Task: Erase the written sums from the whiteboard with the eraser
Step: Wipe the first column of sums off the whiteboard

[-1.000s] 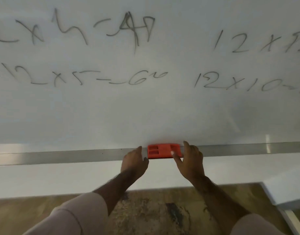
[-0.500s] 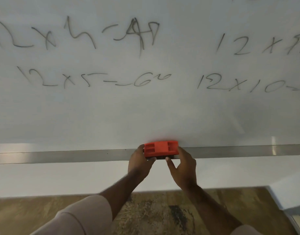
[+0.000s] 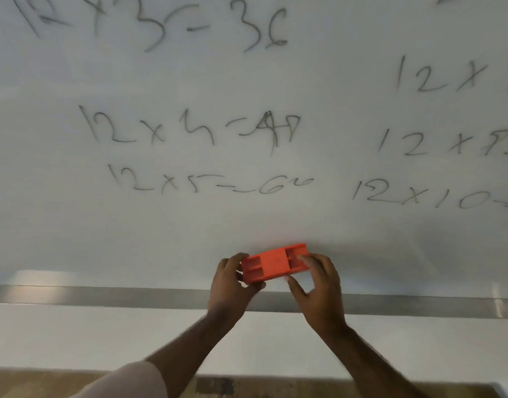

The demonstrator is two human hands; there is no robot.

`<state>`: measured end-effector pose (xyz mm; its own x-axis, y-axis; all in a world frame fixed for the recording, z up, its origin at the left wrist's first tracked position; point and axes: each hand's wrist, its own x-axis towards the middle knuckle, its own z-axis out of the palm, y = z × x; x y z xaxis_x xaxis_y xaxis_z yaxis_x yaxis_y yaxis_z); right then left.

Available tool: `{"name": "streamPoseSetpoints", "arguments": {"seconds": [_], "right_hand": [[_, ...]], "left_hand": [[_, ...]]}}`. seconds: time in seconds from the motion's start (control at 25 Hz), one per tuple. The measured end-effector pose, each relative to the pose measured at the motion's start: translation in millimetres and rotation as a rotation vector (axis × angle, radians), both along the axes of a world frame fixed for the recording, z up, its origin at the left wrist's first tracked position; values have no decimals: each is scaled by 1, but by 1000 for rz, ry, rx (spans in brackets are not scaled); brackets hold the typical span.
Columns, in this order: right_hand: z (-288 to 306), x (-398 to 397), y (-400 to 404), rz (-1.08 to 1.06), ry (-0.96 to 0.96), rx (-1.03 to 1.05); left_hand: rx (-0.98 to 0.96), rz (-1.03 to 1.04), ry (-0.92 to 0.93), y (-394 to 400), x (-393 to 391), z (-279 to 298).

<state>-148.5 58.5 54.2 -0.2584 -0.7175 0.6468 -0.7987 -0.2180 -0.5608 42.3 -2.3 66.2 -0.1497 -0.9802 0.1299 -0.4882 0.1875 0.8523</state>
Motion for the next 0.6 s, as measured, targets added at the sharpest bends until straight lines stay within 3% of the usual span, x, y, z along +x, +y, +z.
{"name": "streamPoseSetpoints", "arguments": {"seconds": [0.2, 0.6], "right_hand": [[54, 14, -24, 21, 51, -113], [169, 37, -62, 4, 353, -352]], "left_hand": [[-259, -6, -54, -17, 27, 56], [-864, 81, -213, -55, 74, 164]]}}
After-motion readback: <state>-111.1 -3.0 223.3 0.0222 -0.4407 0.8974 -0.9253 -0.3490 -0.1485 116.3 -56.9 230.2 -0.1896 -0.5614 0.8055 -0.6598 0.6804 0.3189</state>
